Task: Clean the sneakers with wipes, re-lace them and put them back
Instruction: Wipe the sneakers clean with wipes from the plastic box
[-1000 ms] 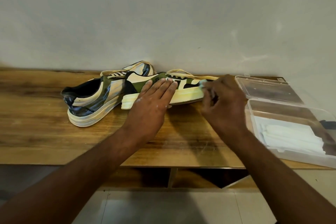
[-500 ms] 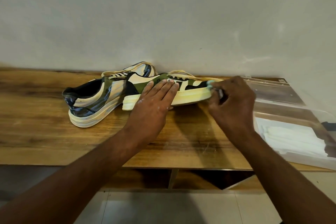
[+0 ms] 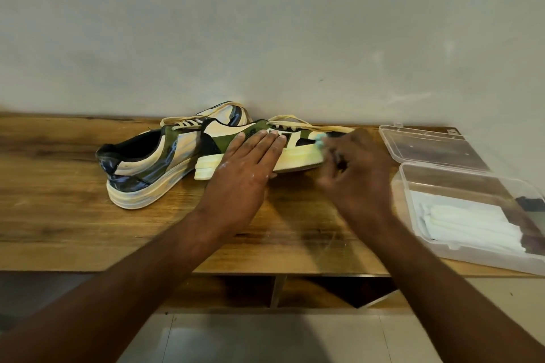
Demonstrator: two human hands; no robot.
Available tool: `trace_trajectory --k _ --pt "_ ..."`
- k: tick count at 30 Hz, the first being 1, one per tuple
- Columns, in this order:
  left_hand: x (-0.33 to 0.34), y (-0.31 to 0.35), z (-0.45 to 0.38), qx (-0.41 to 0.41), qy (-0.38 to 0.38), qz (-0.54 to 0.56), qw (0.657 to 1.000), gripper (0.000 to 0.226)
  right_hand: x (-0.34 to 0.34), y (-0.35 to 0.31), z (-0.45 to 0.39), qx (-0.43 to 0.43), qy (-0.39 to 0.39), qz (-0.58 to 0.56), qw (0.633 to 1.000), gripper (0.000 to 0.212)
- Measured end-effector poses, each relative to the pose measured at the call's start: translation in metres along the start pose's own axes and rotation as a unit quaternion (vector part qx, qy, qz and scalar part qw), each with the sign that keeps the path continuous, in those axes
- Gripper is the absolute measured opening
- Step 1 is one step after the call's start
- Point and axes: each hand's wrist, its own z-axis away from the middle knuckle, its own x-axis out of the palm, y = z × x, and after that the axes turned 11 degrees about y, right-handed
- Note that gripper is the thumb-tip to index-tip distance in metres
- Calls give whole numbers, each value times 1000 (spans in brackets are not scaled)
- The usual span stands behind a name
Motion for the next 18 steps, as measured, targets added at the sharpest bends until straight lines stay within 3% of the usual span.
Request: trace_trajectory --k 2,5,13,18 --pt "1 1 0 -3 1 4 1000 79 -10 23 -15 78 56 27 995 10" --pt "2 3 0 -11 5 6 1000 81 -12 27 -12 120 59 45 990 11" --pt "0 2 0 -3 -3 0 1000 81 8 -15 12 -45 -49 -22 998 24" --pt "1 2 -1 -8 3 9 1000 79 -8 25 -13 92 54 11 994 12"
